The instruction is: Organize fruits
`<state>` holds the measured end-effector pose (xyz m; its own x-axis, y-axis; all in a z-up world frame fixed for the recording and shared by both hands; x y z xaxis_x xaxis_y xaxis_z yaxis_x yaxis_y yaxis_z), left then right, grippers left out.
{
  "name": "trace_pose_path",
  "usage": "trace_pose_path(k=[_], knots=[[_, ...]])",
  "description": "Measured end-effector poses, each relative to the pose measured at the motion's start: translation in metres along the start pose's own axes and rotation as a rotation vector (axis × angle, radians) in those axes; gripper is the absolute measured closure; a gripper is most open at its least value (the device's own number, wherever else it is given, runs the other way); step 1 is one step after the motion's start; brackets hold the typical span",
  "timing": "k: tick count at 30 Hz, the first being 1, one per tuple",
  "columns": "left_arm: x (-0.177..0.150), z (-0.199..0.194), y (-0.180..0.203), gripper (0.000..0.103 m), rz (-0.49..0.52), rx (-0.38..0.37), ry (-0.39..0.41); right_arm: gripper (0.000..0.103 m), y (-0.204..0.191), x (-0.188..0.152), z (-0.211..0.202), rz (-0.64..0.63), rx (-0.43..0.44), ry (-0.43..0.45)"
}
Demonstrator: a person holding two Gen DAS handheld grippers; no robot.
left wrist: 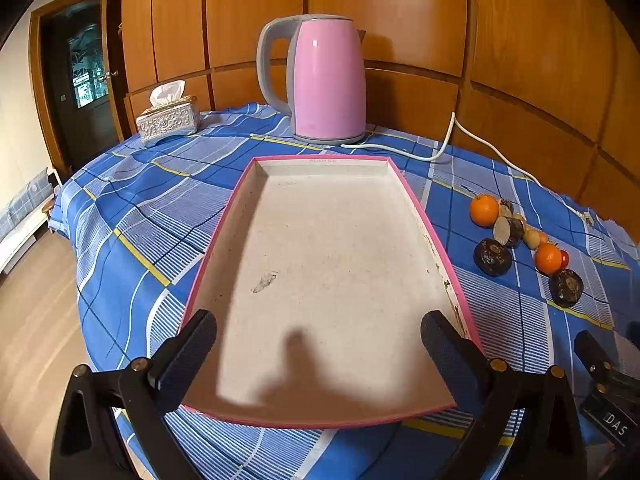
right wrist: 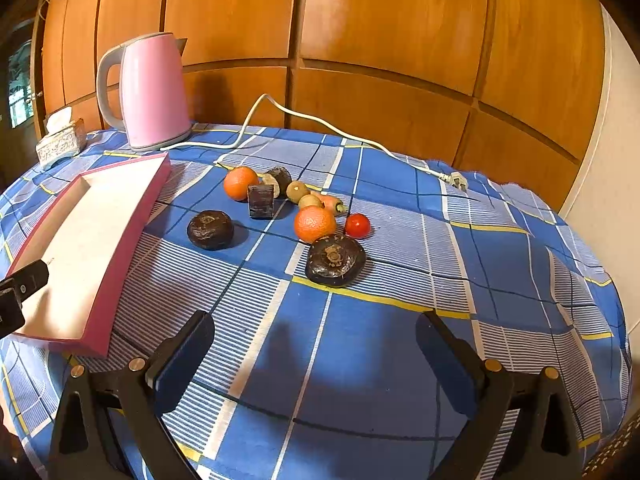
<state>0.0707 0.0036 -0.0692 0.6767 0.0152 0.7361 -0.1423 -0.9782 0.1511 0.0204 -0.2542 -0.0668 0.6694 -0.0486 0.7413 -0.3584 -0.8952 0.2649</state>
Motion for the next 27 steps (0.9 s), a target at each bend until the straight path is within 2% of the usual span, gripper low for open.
trace_pose_path(k=[27], knots=[[-0.0005, 0.0006, -0.0002, 0.000, -0.010, -0.008, -0.002, 0.001, -0.0037, 0.0015, -0.0027, -0.010, 0.004, 0.012]])
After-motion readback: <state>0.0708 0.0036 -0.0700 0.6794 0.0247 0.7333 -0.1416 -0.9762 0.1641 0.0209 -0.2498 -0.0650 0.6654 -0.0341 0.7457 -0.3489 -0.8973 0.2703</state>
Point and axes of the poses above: each gripper's, at about its wrist camera, not at the fingertips, and z roughly the way its jaws point, y to its right, x to its top, the point moved 10 cm from there along z, roughly the way its jaws point, and after that the axes turned 12 degrees about -x, right-handed, at the moved point
